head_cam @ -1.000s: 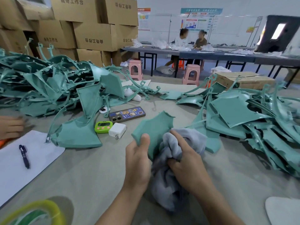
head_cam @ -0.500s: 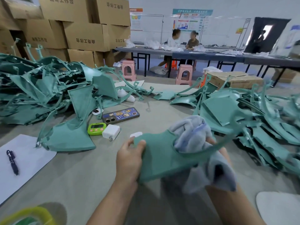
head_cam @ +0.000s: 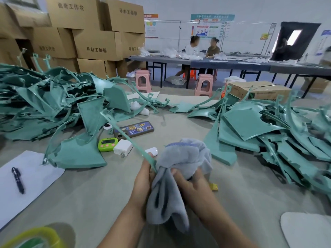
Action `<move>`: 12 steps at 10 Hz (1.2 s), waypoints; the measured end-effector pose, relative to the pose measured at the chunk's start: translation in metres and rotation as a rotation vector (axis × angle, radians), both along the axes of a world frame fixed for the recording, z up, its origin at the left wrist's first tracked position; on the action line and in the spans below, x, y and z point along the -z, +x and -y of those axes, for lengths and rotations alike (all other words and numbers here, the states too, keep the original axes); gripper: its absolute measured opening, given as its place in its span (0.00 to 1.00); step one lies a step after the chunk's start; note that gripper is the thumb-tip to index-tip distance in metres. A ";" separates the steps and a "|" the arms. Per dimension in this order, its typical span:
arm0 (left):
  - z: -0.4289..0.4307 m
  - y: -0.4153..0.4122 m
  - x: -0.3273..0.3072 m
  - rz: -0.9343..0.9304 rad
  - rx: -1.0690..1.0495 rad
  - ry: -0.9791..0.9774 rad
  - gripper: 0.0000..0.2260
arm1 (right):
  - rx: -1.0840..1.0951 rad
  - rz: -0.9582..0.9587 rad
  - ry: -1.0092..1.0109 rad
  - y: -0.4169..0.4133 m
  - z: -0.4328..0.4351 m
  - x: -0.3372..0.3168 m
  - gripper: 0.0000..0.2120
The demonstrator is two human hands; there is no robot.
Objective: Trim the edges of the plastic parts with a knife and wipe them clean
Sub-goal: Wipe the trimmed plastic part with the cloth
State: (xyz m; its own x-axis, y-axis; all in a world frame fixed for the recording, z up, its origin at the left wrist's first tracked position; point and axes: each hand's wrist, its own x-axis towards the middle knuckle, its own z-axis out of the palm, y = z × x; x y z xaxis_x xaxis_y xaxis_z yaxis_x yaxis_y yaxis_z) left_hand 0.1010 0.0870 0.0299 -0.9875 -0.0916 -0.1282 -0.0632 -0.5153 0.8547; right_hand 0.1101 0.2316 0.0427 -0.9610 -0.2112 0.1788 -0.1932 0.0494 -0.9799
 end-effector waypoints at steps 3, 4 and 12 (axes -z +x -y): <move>-0.014 -0.008 0.004 0.088 0.116 0.315 0.25 | 0.413 -0.245 0.439 -0.006 0.006 0.013 0.24; 0.000 -0.025 0.009 0.096 -0.018 0.482 0.22 | 0.159 -0.458 0.652 0.002 0.012 0.015 0.27; -0.002 -0.024 0.015 -0.104 -0.298 -0.201 0.08 | 0.160 -0.468 0.761 -0.007 -0.002 0.009 0.32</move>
